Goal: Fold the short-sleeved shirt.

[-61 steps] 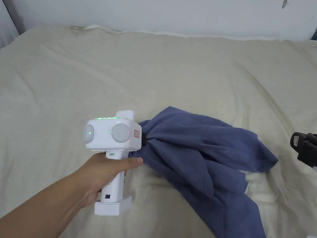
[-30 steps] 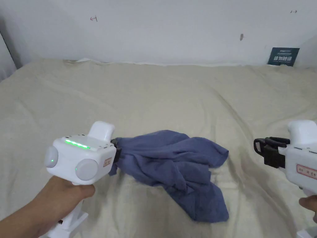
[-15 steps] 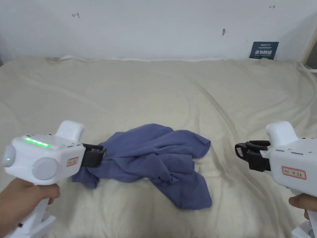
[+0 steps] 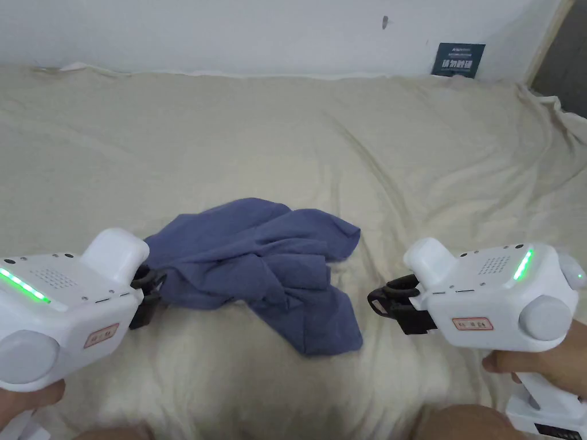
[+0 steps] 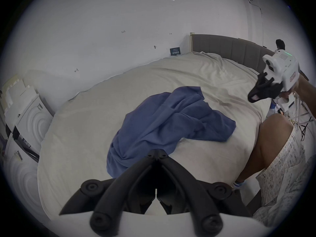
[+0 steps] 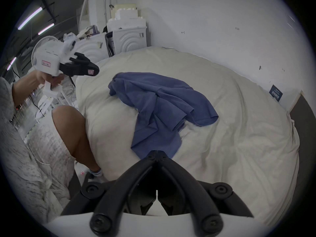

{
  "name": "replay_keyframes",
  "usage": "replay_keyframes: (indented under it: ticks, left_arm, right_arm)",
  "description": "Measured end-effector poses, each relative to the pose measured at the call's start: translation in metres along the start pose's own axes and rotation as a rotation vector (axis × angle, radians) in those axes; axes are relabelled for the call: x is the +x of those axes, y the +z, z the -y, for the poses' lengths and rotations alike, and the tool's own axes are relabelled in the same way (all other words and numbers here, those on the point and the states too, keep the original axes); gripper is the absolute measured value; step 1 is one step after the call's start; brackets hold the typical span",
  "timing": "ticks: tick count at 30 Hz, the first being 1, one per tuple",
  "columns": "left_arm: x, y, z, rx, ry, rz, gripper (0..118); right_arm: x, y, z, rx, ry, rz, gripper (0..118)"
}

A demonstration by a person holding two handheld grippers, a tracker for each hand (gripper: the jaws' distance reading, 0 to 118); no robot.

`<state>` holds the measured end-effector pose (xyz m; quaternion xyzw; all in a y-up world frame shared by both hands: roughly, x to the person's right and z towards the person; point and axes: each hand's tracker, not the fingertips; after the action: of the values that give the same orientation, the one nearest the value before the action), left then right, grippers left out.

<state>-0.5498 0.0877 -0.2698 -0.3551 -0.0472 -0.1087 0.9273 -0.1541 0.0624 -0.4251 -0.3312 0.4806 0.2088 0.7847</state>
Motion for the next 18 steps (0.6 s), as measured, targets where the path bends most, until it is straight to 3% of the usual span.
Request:
replay_keyframes:
  ticks: [5,9,12,15,16,18]
  left_arm:
    - [0.001,-0.008,0.001,-0.001,-0.014,0.020,0]
    - [0.005,-0.013,-0.005,0.004,-0.023,0.039,0]
    - [0.006,-0.020,-0.008,0.009,-0.030,0.059,0]
    - [0.004,-0.029,-0.010,0.007,-0.040,0.060,0]
    - [0.002,-0.030,-0.009,0.009,-0.039,0.064,0]
    - [0.000,-0.032,-0.010,0.014,-0.042,0.059,0]
  right_arm:
    - [0.003,-0.011,-0.010,-0.013,0.002,-0.018,0]
    - [0.007,-0.027,-0.008,-0.036,0.051,-0.018,0]
    - [0.020,-0.036,-0.011,-0.042,0.016,0.012,0]
    - [0.027,-0.044,-0.009,-0.048,-0.012,-0.042,0]
    - [0.026,-0.049,-0.008,-0.061,0.006,-0.045,5]
    - [0.023,-0.058,-0.006,-0.091,0.044,-0.044,54]
